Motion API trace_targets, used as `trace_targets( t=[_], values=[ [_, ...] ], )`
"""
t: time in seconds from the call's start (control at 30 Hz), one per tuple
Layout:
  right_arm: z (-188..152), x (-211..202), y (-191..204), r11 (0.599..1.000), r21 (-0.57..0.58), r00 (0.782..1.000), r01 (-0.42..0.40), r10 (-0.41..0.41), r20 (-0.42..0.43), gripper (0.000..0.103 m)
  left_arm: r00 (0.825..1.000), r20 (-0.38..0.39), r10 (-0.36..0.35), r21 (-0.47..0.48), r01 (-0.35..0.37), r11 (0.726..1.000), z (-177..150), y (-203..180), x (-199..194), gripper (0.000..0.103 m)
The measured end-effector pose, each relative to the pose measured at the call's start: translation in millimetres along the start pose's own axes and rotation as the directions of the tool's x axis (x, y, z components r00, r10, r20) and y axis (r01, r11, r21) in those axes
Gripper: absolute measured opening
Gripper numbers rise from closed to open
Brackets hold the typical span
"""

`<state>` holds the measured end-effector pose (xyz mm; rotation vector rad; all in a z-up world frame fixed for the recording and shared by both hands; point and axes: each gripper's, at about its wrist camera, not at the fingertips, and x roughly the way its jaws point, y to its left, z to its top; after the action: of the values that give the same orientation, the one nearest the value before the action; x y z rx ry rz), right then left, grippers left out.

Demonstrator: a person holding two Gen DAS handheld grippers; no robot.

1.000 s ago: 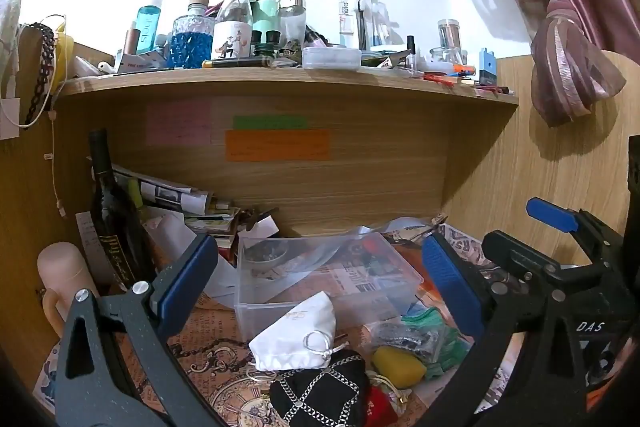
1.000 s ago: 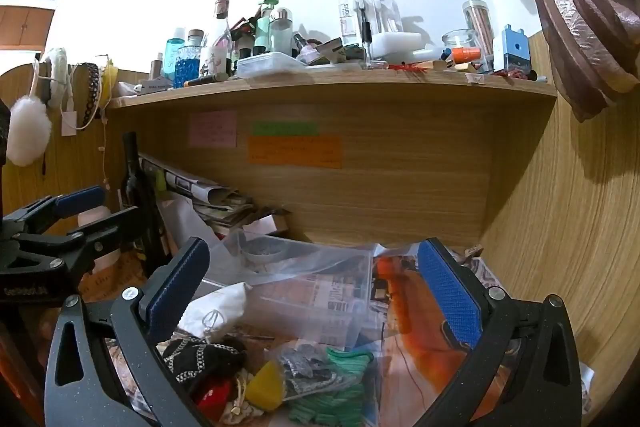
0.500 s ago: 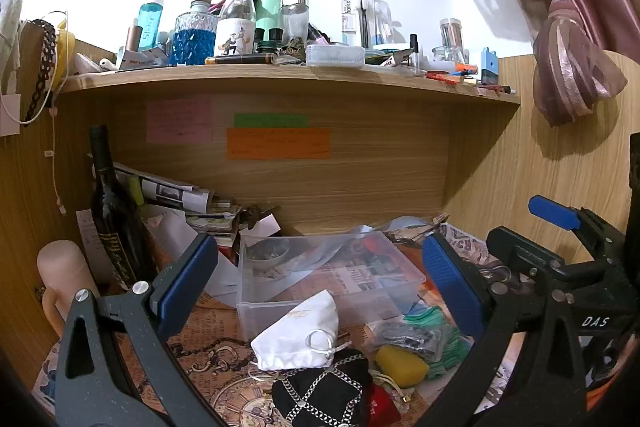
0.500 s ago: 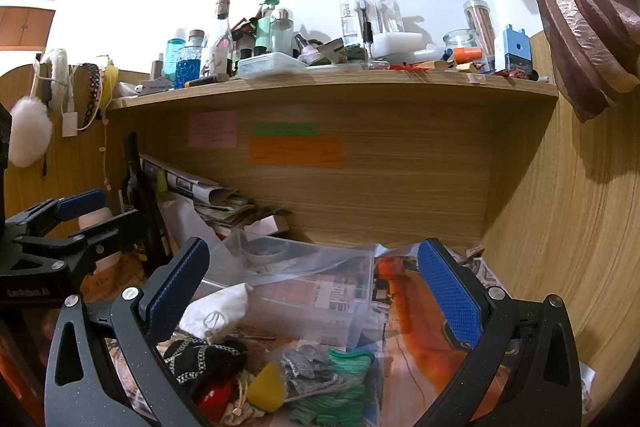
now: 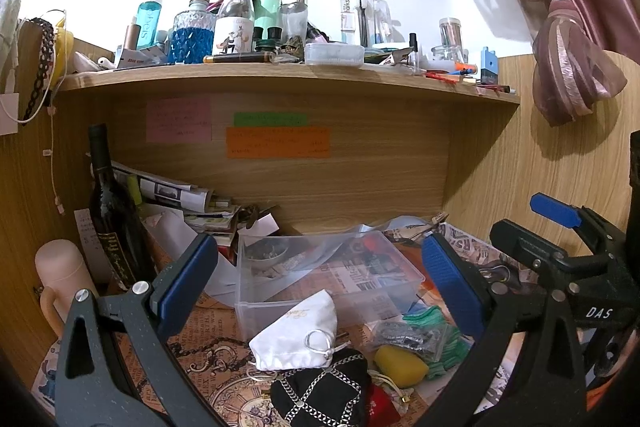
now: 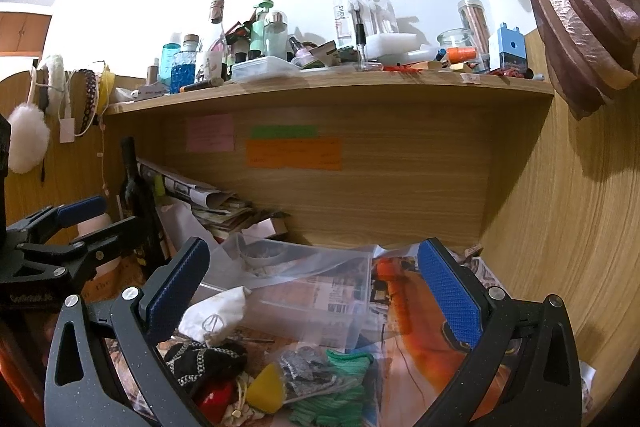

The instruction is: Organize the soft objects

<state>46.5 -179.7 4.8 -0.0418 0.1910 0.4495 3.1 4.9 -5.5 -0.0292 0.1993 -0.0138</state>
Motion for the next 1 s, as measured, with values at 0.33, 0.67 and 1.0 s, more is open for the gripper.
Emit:
trace_targets(
  t=[0.33,0.67,1.0],
  values=[
    [-0.2,0.1,-0.6,1.0,-0.003,1.0,0.0,0.0,-0.002,0.103,1.0,0.001,0.0,0.005,0.0,1.0,1.6,-3.3,-0.2,0.103],
    [0.5,1.5,0.1,1.0,-0.006,1.0,-0.011,0.011,-0.007,0.103,1.0,0.001,-0.002,0.006,0.002,1.0,1.6,-3.4,-0.2,0.103],
    [0.9,1.1,0.9,1.0,-0.007,1.0,-0.011,0.011,-0.003,0.103,1.0,0.002,-0.002,0.005,0.002,1.0,1.7,-3.1,0.3,0.103]
  ],
)
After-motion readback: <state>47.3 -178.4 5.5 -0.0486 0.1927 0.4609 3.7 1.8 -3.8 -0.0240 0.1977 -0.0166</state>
